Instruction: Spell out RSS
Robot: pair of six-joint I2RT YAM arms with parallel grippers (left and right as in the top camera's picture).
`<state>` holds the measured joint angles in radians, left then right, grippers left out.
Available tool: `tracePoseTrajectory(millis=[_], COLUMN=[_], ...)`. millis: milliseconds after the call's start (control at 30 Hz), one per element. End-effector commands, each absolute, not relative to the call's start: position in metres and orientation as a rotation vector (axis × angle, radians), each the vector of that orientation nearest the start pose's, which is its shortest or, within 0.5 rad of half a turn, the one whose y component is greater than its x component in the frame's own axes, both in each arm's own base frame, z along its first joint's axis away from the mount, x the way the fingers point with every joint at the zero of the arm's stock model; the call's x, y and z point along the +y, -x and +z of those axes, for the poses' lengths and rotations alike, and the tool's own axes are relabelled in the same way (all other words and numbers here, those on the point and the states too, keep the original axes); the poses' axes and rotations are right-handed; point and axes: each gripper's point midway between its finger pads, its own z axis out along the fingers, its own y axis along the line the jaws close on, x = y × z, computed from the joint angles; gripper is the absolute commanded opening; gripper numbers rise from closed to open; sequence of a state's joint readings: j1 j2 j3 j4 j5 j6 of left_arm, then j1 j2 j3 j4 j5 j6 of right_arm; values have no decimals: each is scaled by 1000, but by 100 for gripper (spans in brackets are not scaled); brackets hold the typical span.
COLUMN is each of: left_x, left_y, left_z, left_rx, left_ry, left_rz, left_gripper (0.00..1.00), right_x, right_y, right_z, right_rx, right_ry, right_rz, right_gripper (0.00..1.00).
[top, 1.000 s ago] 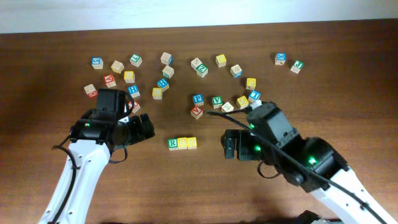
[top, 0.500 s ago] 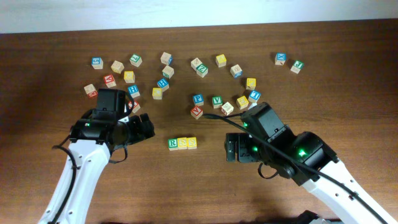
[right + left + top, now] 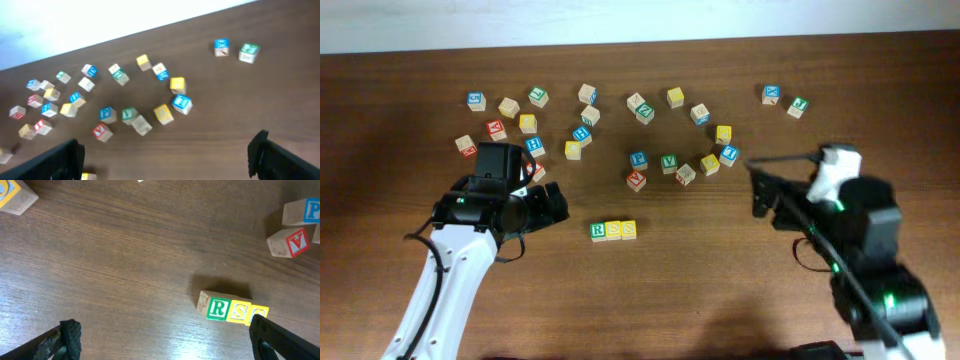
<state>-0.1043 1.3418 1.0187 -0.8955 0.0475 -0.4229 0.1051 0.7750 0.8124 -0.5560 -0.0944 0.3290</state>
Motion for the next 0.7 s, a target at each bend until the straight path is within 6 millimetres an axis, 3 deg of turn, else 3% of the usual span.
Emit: tracePoseTrajectory(millis=[0,233,333,567,667], left_x=[-37,-37,-37,-37,-37], left_y=[-295,-294,-295,-294,-295], left_z=[120,120,120,120,120], left_rx=[2769,2770,2769,2770,2769], left_ry=[442,442,442,442,441], left_rz=[-184,-184,-184,-184,-184], left_gripper=[99,99,99,99,99], right_x=[52,47,41,25,19], right_y=[-269,-249,-247,-244,-245], right_z=[232,188,185,201,190], right_rx=[1945,1614,1561,1470,1509], right_ry=[-89,-40,-59,-117,-147], right_rz=[452,435,408,337,307], right_gripper=[98,98,98,98,98])
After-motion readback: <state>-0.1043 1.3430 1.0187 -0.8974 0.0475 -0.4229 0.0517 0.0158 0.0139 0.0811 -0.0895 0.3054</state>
